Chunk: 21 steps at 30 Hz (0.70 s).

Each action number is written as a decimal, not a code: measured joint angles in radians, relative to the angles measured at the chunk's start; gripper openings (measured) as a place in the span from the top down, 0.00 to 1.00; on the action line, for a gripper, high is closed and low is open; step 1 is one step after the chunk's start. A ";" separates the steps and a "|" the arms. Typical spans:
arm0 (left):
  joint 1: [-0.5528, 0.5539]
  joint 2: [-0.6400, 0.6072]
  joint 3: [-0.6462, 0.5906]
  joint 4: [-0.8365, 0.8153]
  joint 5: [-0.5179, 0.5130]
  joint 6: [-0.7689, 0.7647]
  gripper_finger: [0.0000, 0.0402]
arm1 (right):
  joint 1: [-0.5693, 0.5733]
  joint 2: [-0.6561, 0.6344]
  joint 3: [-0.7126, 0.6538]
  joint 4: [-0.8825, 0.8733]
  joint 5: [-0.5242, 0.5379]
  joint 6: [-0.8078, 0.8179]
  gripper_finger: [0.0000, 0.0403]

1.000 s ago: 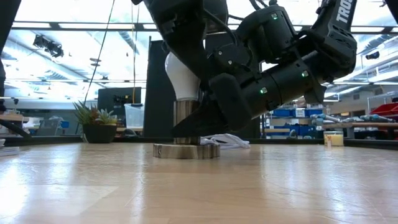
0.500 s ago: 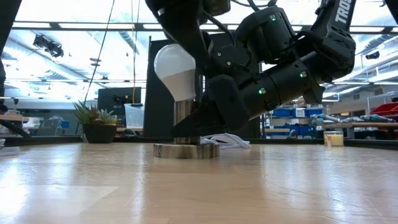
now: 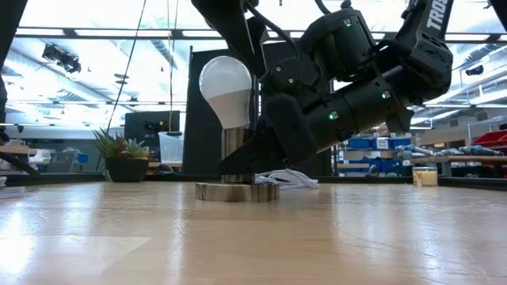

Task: Screw lightbulb
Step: Insert the lightbulb into the lamp

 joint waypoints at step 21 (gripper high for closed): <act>-0.222 -0.077 0.012 0.074 -0.421 -0.122 0.09 | -0.010 -0.034 -0.034 -0.041 -0.060 0.041 0.13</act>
